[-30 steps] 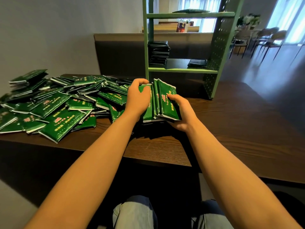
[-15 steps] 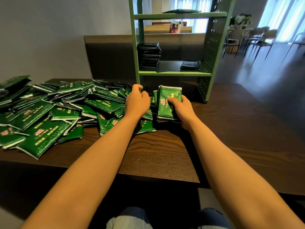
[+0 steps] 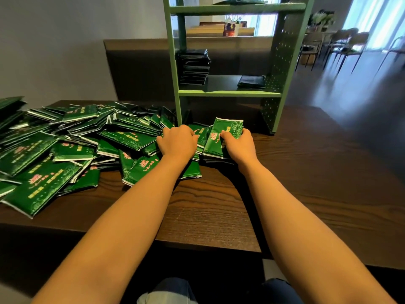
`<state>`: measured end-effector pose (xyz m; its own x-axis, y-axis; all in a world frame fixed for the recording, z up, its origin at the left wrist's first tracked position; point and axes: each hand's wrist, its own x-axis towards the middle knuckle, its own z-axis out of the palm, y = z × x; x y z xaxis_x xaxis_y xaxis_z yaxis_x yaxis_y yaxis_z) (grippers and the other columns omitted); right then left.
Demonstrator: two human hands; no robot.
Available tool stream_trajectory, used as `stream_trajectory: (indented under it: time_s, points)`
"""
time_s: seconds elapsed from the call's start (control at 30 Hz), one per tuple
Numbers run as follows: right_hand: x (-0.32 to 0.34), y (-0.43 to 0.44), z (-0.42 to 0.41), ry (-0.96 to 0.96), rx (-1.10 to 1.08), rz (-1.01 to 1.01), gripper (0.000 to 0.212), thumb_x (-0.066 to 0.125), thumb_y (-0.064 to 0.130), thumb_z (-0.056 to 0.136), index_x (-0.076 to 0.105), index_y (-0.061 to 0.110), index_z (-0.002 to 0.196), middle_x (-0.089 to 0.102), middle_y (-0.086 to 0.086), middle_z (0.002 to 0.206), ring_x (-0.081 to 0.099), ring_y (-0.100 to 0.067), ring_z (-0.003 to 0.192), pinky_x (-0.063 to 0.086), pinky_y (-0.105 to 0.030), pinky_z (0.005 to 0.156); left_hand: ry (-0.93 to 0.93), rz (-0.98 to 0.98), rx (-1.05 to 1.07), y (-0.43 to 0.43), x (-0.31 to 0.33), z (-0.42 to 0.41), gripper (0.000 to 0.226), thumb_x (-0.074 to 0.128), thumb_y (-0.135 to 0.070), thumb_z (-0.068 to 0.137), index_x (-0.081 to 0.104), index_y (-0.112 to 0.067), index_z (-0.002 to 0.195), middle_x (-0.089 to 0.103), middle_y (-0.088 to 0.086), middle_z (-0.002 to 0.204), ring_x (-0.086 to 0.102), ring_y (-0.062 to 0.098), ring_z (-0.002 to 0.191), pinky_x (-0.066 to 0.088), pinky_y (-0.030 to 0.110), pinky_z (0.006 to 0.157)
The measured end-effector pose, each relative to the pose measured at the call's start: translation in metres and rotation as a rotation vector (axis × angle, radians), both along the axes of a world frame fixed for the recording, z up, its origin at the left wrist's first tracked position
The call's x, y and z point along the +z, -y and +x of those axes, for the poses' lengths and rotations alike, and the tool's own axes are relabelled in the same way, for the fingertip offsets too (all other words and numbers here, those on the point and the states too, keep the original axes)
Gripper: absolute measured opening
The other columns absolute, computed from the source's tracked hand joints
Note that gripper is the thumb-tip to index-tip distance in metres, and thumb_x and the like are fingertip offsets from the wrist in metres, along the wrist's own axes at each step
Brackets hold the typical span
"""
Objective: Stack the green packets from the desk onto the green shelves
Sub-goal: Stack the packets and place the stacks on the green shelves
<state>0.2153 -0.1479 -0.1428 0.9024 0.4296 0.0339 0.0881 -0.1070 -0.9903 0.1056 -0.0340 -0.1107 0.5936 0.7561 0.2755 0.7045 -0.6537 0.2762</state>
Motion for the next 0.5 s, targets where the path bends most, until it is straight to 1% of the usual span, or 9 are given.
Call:
stream_trajectory:
  time_s: [0.07,0.13,0.17,0.27,0.33,0.4,0.43,0.47,0.5]
  points:
    - [0.002,0.003,0.0,-0.043,-0.005,0.041,0.04,0.067,0.028,0.097,0.053,0.013,0.132,0.065,0.001,0.117,0.064,-0.018,0.106,0.048,-0.03,0.078,0.114,0.056,-0.021,-0.001,-0.002,-0.003,0.023,0.056,-0.033,0.098,0.075,-0.025,0.107,0.07,0.004,0.111,0.053,0.032,0.115,0.04,0.042,0.089]
    - [0.002,0.005,0.002,-0.09,-0.015,0.083,0.04,0.063,0.026,0.098,0.05,0.014,0.134,0.065,-0.001,0.119,0.065,-0.019,0.108,0.049,-0.032,0.078,0.317,0.043,-0.056,0.0,0.002,-0.006,0.017,0.058,-0.021,0.094,0.075,-0.022,0.096,0.071,0.004,0.108,0.061,0.03,0.104,0.044,0.038,0.083]
    - [0.002,0.006,0.003,-0.107,-0.02,0.095,0.041,0.061,0.024,0.099,0.047,0.013,0.136,0.064,-0.001,0.119,0.064,-0.02,0.109,0.051,-0.033,0.08,0.44,-0.012,-0.069,0.0,0.005,-0.008,0.018,0.059,-0.016,0.092,0.075,-0.022,0.094,0.072,0.004,0.107,0.064,0.03,0.099,0.047,0.037,0.081]
    - [0.006,0.013,0.0,-0.133,-0.023,0.099,0.049,0.055,0.02,0.103,0.03,0.015,0.144,0.057,0.005,0.11,0.062,-0.023,0.112,0.053,-0.043,0.097,0.785,-0.228,-0.063,-0.002,0.014,-0.015,0.022,0.06,-0.008,0.088,0.076,-0.013,0.102,0.073,0.005,0.105,0.067,0.026,0.083,0.053,0.031,0.073]
    - [0.009,0.017,-0.003,-0.133,-0.024,0.093,0.057,0.05,0.019,0.104,0.021,0.015,0.153,0.056,0.002,0.112,0.06,-0.026,0.115,0.051,-0.047,0.101,0.951,-0.421,-0.046,-0.003,0.02,-0.019,0.018,0.064,-0.006,0.086,0.077,-0.012,0.098,0.074,0.004,0.096,0.065,0.02,0.073,0.057,0.031,0.072]
    - [0.012,0.014,-0.006,-0.16,-0.018,0.073,0.057,0.046,0.021,0.105,0.018,0.017,0.155,0.056,-0.003,0.119,0.062,-0.027,0.113,0.051,-0.047,0.102,1.021,-0.671,-0.113,0.003,0.024,-0.02,0.017,0.068,-0.003,0.085,0.074,-0.018,0.086,0.072,0.003,0.09,0.067,0.019,0.081,0.06,0.041,0.083]
    - [0.013,0.011,-0.006,-0.181,-0.011,0.078,0.053,0.044,0.024,0.105,0.023,0.016,0.153,0.059,-0.005,0.119,0.064,-0.025,0.108,0.052,-0.045,0.099,0.997,-0.732,-0.167,0.008,0.023,-0.02,0.019,0.069,-0.001,0.084,0.072,-0.02,0.082,0.071,0.002,0.089,0.068,0.02,0.085,0.059,0.045,0.086]
    - [0.014,0.008,-0.006,-0.243,0.014,0.125,0.044,0.044,0.031,0.105,0.035,0.015,0.145,0.065,-0.008,0.119,0.068,-0.025,0.103,0.055,-0.044,0.095,0.933,-0.709,-0.213,0.014,0.02,-0.02,0.021,0.07,-0.001,0.083,0.069,-0.022,0.081,0.07,0.0,0.09,0.068,0.02,0.088,0.058,0.046,0.087]
    - [0.017,0.004,-0.007,-0.328,0.052,0.195,0.048,0.044,0.043,0.104,0.046,0.012,0.141,0.07,-0.013,0.119,0.072,-0.028,0.1,0.057,-0.045,0.094,0.857,-0.634,-0.255,0.02,0.018,-0.02,0.02,0.071,-0.003,0.082,0.068,-0.023,0.082,0.069,-0.004,0.091,0.068,0.019,0.09,0.057,0.044,0.088]
